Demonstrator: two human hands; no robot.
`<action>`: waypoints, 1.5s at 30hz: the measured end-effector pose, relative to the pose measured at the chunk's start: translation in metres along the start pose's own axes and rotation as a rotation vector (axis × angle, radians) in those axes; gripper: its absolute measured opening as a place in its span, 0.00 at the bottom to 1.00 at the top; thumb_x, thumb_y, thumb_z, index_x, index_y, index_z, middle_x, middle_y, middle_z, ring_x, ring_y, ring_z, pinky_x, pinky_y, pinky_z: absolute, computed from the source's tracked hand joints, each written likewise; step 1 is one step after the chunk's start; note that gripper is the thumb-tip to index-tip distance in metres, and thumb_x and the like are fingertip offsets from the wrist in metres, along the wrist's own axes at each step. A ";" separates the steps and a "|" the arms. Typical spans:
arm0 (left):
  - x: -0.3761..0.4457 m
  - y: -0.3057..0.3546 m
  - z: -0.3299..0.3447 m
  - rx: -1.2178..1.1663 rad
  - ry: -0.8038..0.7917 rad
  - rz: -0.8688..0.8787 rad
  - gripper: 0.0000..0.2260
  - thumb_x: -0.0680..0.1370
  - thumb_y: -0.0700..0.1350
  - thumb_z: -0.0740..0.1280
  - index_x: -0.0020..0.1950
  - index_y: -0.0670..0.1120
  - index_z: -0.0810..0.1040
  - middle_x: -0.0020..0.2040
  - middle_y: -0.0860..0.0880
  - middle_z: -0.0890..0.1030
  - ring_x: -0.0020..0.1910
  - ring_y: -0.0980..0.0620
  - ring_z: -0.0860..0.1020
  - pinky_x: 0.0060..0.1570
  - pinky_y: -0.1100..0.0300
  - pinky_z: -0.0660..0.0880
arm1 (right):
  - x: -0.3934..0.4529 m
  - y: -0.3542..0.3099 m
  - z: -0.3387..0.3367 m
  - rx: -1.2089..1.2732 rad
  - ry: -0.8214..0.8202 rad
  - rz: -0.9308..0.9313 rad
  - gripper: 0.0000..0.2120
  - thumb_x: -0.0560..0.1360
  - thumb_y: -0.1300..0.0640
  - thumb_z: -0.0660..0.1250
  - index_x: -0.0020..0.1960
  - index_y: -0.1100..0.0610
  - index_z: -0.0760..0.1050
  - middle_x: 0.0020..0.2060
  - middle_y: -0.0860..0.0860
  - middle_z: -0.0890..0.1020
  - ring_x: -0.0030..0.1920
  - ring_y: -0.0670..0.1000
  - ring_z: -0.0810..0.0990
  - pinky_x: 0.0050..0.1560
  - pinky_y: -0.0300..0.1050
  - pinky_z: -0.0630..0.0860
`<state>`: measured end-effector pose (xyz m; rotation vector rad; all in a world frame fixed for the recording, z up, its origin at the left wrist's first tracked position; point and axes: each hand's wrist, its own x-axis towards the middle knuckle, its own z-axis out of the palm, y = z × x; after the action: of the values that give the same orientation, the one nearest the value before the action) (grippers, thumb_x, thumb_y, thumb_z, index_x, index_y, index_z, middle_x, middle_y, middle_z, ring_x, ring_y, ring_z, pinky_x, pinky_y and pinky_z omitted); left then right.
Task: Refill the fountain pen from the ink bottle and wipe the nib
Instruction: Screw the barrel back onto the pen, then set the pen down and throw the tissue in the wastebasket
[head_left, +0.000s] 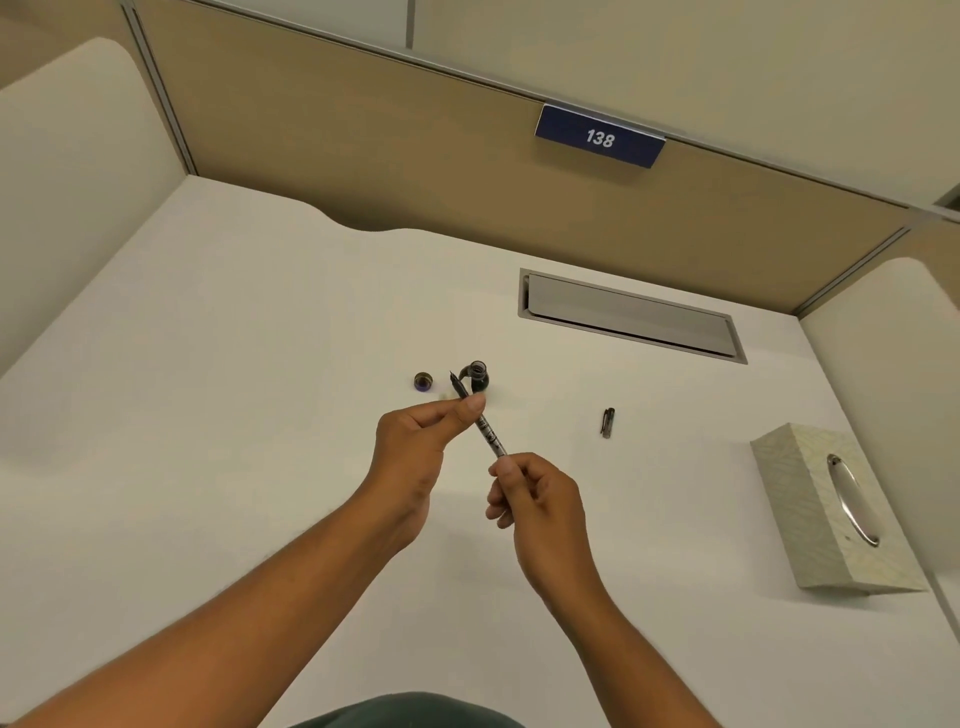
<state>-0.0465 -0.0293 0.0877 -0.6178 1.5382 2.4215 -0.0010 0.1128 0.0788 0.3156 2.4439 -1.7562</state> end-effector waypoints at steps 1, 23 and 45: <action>0.000 0.000 -0.001 0.001 0.003 0.000 0.07 0.73 0.49 0.79 0.48 0.48 0.90 0.50 0.55 0.90 0.63 0.55 0.81 0.69 0.52 0.66 | -0.001 0.000 0.001 -0.002 0.035 -0.015 0.08 0.83 0.52 0.65 0.50 0.52 0.81 0.37 0.50 0.84 0.36 0.46 0.83 0.42 0.45 0.80; 0.020 -0.025 -0.002 0.043 -0.090 -0.096 0.08 0.75 0.48 0.78 0.50 0.45 0.90 0.54 0.52 0.89 0.57 0.67 0.79 0.58 0.62 0.66 | 0.011 0.009 0.001 0.086 0.067 0.070 0.07 0.82 0.56 0.67 0.50 0.53 0.85 0.35 0.49 0.85 0.33 0.46 0.80 0.37 0.40 0.78; 0.045 -0.060 0.020 0.419 -0.196 -0.048 0.11 0.82 0.43 0.70 0.63 0.49 0.87 0.62 0.56 0.84 0.60 0.69 0.78 0.59 0.70 0.70 | 0.055 0.064 -0.039 -0.105 0.273 0.039 0.05 0.77 0.53 0.74 0.52 0.51 0.86 0.44 0.45 0.87 0.43 0.42 0.84 0.42 0.29 0.77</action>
<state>-0.0680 0.0126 0.0260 -0.3191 1.8383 1.9654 -0.0380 0.1746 0.0205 0.6258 2.6808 -1.6573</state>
